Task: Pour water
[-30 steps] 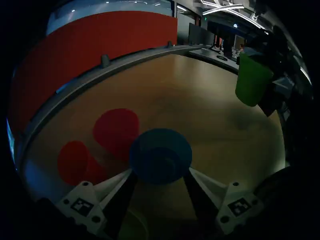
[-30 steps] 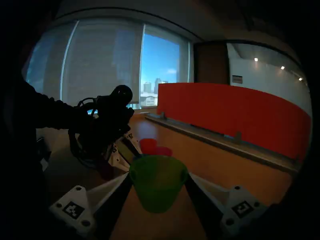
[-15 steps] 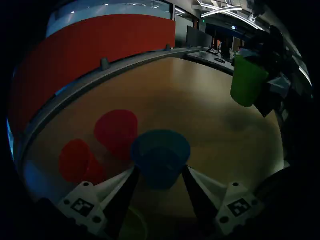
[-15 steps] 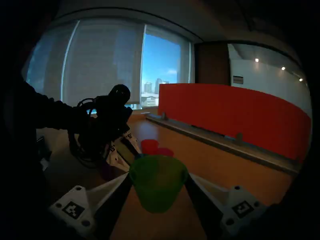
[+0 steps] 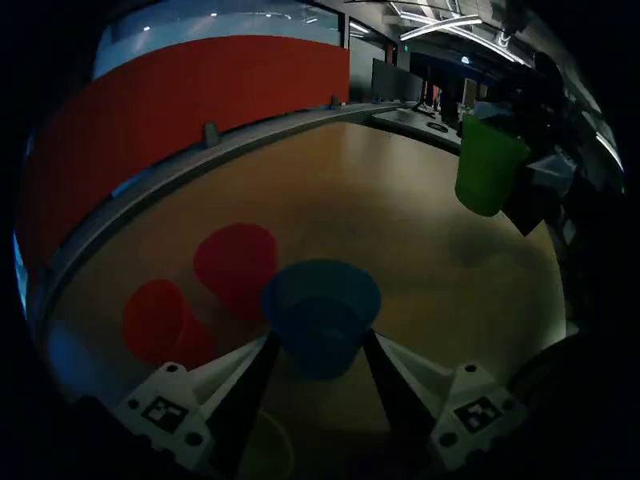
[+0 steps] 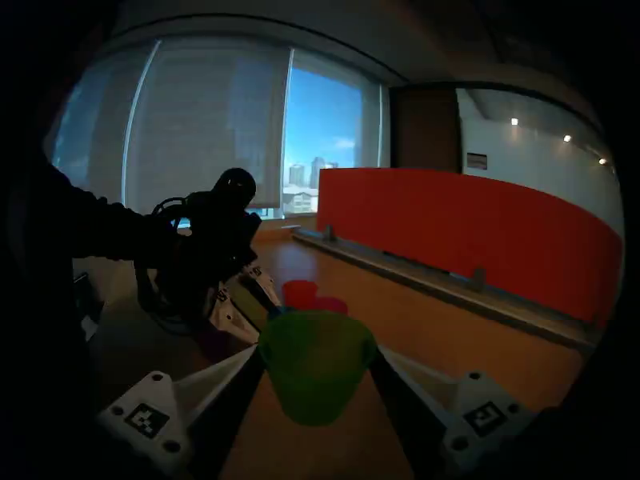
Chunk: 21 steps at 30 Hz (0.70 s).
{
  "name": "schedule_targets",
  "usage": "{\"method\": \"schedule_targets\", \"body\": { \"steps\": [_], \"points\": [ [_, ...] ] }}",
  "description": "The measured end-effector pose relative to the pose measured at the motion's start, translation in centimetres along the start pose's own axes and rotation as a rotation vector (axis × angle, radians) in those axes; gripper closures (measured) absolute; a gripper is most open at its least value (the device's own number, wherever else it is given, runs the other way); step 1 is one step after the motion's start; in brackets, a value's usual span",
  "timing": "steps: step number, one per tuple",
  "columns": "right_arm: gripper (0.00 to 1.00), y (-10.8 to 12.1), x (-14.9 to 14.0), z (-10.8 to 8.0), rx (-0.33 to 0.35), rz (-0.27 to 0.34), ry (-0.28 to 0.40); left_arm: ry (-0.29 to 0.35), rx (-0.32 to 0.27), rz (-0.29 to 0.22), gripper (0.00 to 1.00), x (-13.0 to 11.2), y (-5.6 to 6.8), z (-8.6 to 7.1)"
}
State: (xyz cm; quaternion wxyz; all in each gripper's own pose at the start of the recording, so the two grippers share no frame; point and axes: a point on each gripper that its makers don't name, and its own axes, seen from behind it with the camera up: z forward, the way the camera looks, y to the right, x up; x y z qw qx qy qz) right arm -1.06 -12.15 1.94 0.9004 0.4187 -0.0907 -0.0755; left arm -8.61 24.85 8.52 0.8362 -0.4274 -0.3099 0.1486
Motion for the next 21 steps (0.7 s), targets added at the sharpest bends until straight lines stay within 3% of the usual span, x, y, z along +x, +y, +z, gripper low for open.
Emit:
{"method": "schedule_targets", "body": {
  "steps": [11, 21],
  "points": [
    [0.08, -0.3, 0.4, 0.1, -0.001, -0.007, 0.001, 0.061, 0.002, -0.017, 0.24, 1.1, 0.3, -1.1],
    [0.08, -0.6, 1.0, 0.1, -0.007, -0.014, 0.006, 0.132, 0.015, -0.036, 0.24, 2.3, 0.3, -3.1]
  ]
}}
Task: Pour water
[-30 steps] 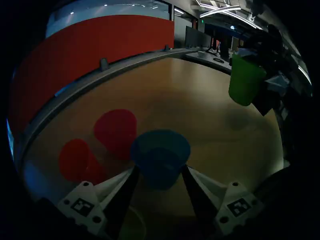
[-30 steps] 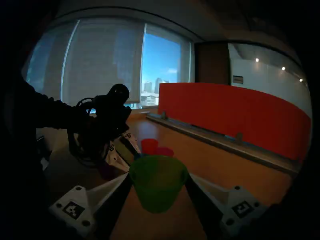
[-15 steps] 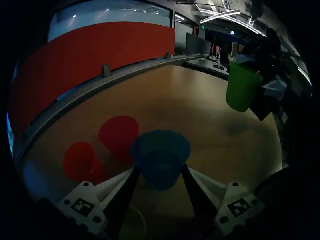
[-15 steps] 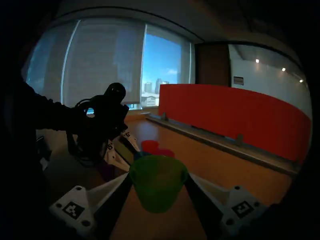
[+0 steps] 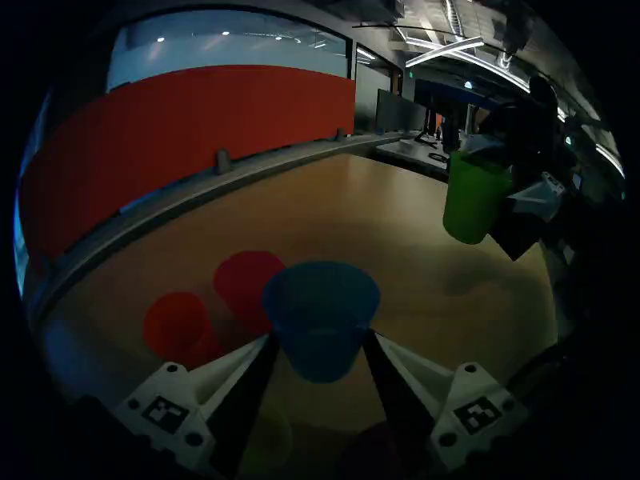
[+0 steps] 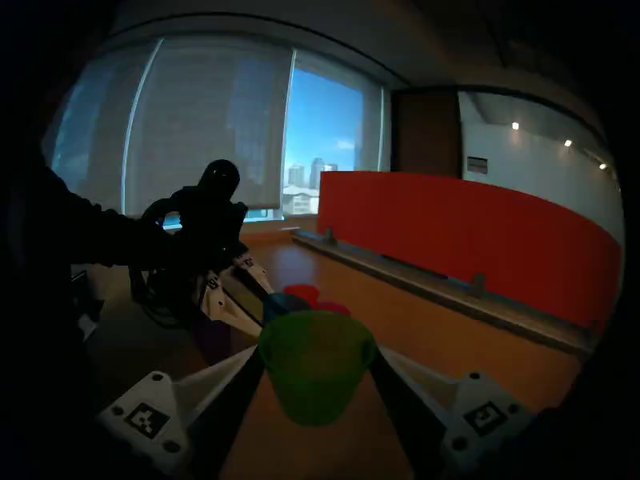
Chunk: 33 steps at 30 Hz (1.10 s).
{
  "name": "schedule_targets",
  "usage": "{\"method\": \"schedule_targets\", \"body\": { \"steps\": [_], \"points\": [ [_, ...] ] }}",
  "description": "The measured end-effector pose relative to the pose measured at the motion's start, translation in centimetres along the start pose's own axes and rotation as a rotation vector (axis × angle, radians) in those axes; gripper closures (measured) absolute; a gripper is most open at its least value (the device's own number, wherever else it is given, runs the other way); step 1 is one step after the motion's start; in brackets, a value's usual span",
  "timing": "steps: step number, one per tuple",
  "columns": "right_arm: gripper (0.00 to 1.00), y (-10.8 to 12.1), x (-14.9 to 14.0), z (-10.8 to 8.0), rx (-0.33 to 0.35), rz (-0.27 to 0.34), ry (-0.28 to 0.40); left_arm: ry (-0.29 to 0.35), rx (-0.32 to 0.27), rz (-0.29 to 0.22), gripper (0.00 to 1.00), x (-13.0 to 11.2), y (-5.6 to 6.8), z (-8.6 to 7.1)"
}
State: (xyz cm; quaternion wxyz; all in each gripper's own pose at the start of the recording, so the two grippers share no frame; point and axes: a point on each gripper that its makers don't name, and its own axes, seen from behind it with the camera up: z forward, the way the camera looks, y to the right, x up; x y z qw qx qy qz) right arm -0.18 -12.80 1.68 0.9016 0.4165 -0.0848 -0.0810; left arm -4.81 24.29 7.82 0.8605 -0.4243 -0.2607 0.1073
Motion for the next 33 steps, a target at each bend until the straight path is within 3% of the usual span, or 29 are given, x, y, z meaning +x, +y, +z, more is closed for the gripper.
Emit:
{"method": "schedule_targets", "body": {
  "steps": [21, 33],
  "points": [
    [0.08, -0.8, 1.7, 0.2, -0.005, -0.017, 0.016, 0.206, 0.038, -0.006, 0.24, 5.7, -0.2, -5.9],
    [0.08, -1.1, 2.0, 0.5, -0.006, -0.012, 0.028, 0.290, 0.057, -0.014, 0.24, 7.9, -0.6, -8.3]
  ]
}}
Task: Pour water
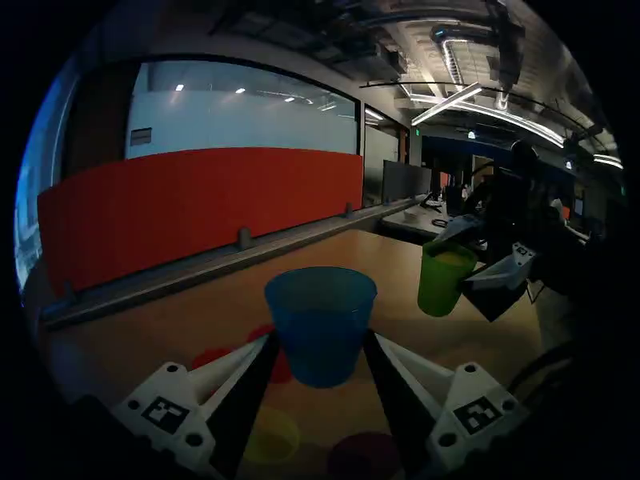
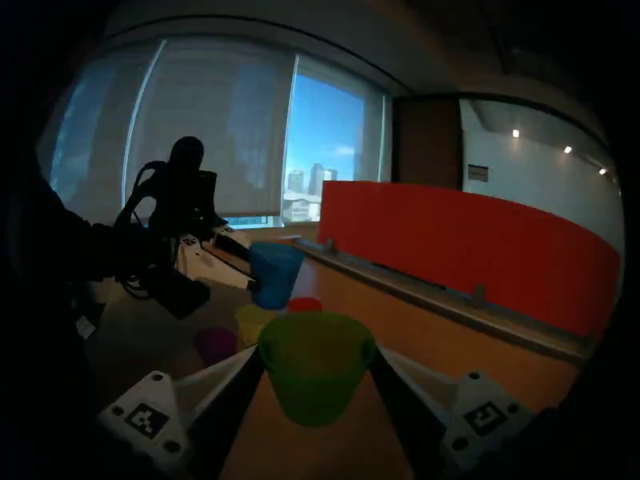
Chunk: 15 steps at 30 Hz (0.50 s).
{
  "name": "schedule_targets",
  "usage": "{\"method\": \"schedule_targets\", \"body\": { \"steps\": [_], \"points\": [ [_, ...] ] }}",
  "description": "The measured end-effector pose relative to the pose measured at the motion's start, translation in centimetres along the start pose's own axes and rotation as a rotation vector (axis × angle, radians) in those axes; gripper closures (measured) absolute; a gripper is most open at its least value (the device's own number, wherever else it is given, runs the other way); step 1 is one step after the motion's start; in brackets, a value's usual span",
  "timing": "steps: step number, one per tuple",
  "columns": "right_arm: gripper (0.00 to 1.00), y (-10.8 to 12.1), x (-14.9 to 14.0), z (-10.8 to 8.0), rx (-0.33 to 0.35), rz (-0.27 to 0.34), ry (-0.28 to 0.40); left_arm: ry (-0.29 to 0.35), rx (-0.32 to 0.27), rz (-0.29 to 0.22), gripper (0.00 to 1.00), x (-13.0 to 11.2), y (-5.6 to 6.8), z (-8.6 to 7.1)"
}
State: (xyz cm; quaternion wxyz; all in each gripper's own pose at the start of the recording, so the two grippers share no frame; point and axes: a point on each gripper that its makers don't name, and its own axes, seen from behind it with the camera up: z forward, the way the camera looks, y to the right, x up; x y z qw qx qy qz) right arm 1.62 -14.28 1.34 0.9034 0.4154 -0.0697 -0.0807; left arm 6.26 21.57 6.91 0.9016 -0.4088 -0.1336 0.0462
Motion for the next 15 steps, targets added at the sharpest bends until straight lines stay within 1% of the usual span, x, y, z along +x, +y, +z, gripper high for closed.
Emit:
{"method": "schedule_targets", "body": {
  "steps": [15],
  "points": [
    [0.08, -0.3, 0.3, 0.7, 0.001, 0.013, 0.014, 0.088, 0.030, 0.003, 0.24, 2.9, -0.6, -2.0]
  ]
}}
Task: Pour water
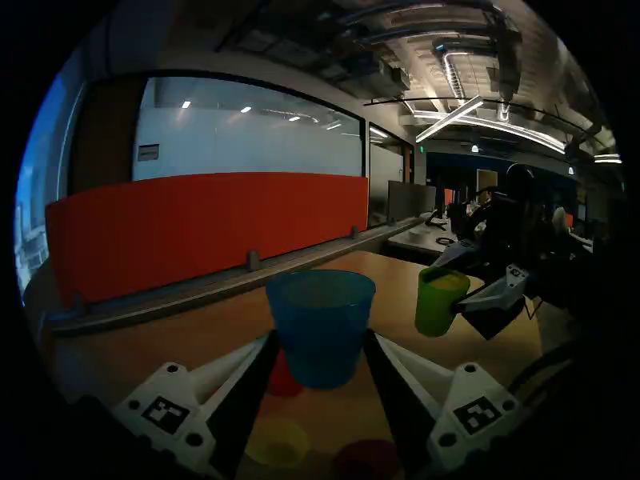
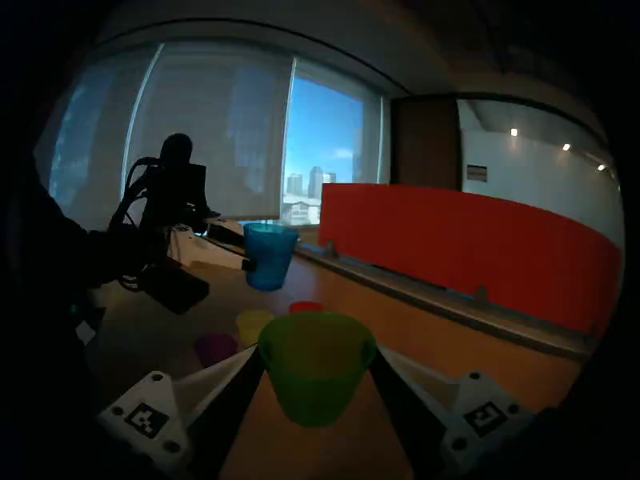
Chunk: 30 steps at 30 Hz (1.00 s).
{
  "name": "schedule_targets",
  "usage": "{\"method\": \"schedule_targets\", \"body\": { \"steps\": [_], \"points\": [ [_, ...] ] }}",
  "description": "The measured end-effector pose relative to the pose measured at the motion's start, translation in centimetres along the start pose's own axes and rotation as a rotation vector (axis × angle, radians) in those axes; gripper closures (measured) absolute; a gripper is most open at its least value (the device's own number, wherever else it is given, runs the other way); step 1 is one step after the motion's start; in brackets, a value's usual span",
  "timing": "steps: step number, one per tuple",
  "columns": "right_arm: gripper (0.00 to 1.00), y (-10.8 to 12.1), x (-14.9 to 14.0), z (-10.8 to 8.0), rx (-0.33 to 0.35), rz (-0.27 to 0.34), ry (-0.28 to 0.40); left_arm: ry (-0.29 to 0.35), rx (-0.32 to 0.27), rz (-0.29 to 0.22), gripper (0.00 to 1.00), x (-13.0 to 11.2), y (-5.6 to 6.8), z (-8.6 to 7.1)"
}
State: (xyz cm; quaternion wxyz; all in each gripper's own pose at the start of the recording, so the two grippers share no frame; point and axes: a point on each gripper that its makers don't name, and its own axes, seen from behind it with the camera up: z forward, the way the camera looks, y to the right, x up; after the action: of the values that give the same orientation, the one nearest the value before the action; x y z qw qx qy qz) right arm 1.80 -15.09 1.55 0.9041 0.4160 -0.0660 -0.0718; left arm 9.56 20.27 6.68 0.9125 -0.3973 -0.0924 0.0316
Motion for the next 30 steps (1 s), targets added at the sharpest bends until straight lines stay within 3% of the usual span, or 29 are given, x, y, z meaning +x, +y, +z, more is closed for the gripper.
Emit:
{"method": "schedule_targets", "body": {
  "steps": [8, 17, 24, 30],
  "points": [
    [0.08, -0.5, 0.3, 0.4, 0.006, 0.003, 0.008, 0.025, 0.004, -0.005, 0.24, 0.8, 0.0, -0.6],
    [0.08, -1.0, -0.6, 1.6, 0.015, 0.017, -0.002, 0.005, -0.009, -0.016, 0.24, -0.5, 0.6, -0.6],
    [0.08, -1.9, -3.0, 4.8, 0.044, 0.047, -0.020, -0.007, -0.024, -0.020, 0.24, -1.8, 1.6, -0.2],
    [0.08, -2.2, -2.7, 7.1, 0.050, 0.067, 0.003, -0.006, -0.038, -0.020, 0.24, -2.0, 2.2, -0.3]
  ]
}}
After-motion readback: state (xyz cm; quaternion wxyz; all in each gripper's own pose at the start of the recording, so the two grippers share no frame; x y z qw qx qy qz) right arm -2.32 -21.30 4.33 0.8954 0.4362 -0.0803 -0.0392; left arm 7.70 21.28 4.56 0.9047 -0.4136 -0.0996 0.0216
